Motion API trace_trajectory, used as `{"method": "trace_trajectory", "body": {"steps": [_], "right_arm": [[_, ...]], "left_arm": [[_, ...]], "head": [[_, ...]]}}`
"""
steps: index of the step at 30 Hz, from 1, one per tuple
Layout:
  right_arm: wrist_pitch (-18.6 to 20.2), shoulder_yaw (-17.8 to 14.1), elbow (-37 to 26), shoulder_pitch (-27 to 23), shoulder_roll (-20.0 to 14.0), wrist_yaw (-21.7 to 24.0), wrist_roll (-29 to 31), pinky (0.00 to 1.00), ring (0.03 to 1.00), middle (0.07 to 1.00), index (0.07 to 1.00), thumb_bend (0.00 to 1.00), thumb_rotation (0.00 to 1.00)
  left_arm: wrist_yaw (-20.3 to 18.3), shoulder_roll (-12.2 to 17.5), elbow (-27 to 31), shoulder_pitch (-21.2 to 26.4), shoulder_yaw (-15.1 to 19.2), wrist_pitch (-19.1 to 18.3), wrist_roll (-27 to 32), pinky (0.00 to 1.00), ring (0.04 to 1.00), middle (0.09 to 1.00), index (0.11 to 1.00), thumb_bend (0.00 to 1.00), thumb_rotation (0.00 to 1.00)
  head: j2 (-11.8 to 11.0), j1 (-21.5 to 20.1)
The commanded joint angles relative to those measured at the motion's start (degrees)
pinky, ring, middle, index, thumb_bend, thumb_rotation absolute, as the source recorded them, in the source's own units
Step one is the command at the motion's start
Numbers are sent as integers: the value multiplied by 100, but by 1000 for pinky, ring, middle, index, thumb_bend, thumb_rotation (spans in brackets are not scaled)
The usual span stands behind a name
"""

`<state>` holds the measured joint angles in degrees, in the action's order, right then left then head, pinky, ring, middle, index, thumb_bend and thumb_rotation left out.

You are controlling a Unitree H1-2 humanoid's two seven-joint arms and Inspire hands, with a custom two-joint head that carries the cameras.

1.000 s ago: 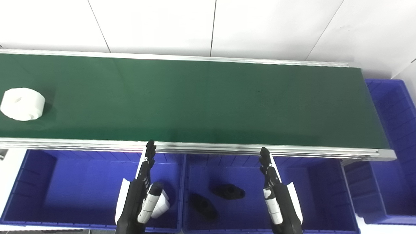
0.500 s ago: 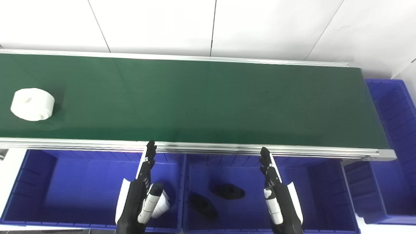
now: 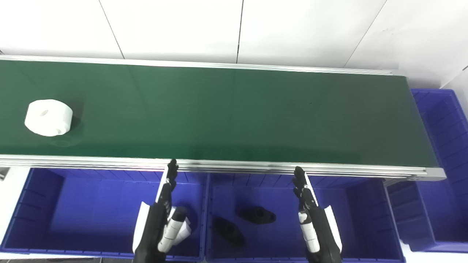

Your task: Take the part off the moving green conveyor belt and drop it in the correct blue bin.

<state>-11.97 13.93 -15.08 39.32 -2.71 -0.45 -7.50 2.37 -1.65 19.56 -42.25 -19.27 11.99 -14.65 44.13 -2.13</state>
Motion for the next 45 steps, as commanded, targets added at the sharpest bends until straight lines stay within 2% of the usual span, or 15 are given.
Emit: {"method": "trace_trajectory", "body": {"steps": [1, 5, 8, 14, 19, 20, 28, 32, 36, 45], "right_arm": [[-311, -65, -49, -8, -92, 76, 110, 1000, 1000, 1000, 1000, 862, 995], [-363, -150, 60, -57, -194, 75, 182, 1000, 1000, 1000, 1000, 879, 1000], [-408, -185, 101, -90, -245, 72, 184, 1000, 1000, 1000, 1000, 870, 1000], [-485, -279, 236, -148, -326, 77, 241, 1000, 1000, 1000, 1000, 862, 1000], [-701, -374, 522, -251, -405, 108, 341, 1000, 1000, 1000, 1000, 872, 1000], [-756, -397, 600, -279, -423, 116, 359, 1000, 1000, 1000, 1000, 878, 1000], [-1072, -512, 1061, -466, -487, 196, 403, 1000, 1000, 1000, 1000, 857, 1000], [-1199, -546, 1220, -536, -503, 207, 356, 1000, 1000, 1000, 1000, 858, 1000], [-1199, -569, 1262, -537, -488, 240, 378, 1000, 1000, 1000, 1000, 865, 1000], [-1213, -585, 1153, -483, -470, 256, 339, 1000, 1000, 1000, 1000, 865, 1000]], "left_arm": [[124, -142, -1, -30, -100, 335, -126, 1000, 1000, 1000, 1000, 712, 974], [251, -239, -185, -19, -173, 437, -399, 960, 977, 1000, 1000, 700, 954], [339, -278, -269, -12, -211, 496, -528, 904, 956, 1000, 1000, 712, 938], [486, -409, -589, 91, -293, 790, -519, 875, 955, 1000, 1000, 672, 890], [616, -518, -791, 149, -341, 787, -681, 840, 950, 1000, 1000, 688, 897], [642, -536, -839, 170, -351, 794, -728, 829, 949, 1000, 1000, 687, 897], [881, -583, -1328, 368, -387, 1057, -926, 804, 943, 1000, 1000, 677, 896], [899, -576, -1404, 427, -401, 1054, -936, 849, 949, 1000, 1000, 683, 912], [915, -578, -1449, 438, -403, 1062, -937, 846, 950, 1000, 1000, 695, 912], [892, -560, -1313, 391, -433, 1044, -936, 823, 942, 1000, 1000, 697, 904]], "head": [[-94, 231], [-276, 569], [-309, 612], [-547, 778], [-707, 1062], [-818, 1146], [-1177, 1303], [-1222, 1277], [-1293, 1272], [-1080, 1244]]}}
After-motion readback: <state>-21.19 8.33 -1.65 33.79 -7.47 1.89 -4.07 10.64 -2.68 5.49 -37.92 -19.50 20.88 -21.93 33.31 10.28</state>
